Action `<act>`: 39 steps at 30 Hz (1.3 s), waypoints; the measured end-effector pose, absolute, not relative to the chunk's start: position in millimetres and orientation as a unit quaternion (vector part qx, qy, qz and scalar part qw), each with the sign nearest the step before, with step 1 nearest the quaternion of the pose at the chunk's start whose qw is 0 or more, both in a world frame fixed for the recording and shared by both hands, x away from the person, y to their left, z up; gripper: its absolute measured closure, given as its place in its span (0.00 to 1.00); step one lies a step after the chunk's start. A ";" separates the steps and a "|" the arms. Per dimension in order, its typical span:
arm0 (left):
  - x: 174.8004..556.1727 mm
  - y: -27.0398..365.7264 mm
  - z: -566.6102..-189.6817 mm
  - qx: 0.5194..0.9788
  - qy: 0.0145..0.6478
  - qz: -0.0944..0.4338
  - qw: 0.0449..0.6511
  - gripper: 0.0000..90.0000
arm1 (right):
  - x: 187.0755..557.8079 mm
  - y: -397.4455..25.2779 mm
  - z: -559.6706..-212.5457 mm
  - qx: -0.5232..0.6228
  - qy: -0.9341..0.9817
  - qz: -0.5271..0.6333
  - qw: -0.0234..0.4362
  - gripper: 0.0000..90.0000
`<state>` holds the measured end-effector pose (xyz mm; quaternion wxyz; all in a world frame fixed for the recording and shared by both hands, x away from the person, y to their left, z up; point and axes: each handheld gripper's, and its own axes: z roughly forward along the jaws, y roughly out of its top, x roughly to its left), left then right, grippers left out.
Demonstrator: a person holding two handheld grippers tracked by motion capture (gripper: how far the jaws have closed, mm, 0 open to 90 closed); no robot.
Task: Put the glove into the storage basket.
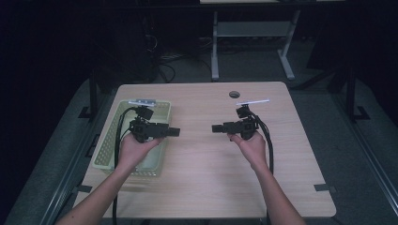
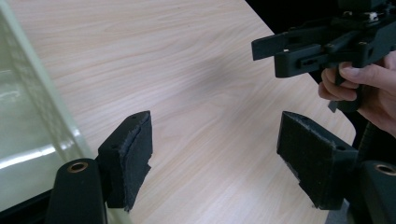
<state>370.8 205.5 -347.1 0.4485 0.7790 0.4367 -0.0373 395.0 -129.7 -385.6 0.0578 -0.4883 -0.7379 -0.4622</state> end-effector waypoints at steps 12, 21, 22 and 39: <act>366.6 190.4 -347.0 0.783 0.422 -0.045 0.456 0.30 | 393.6 -141.2 -391.5 -0.494 -0.742 -0.450 0.059 0.33; 364.7 176.8 -351.6 0.788 0.411 -0.056 0.454 0.30 | 388.6 -157.0 -399.1 -0.502 -0.738 -0.448 0.054 0.32; 363.5 173.0 -353.4 0.789 0.409 -0.058 0.455 0.30 | 387.7 -159.4 -400.2 -0.504 -0.736 -0.449 0.054 0.32; 360.7 146.3 -361.6 0.792 0.393 -0.067 0.463 0.26 | 370.5 -208.5 -420.0 -0.530 -0.712 -0.457 0.052 0.31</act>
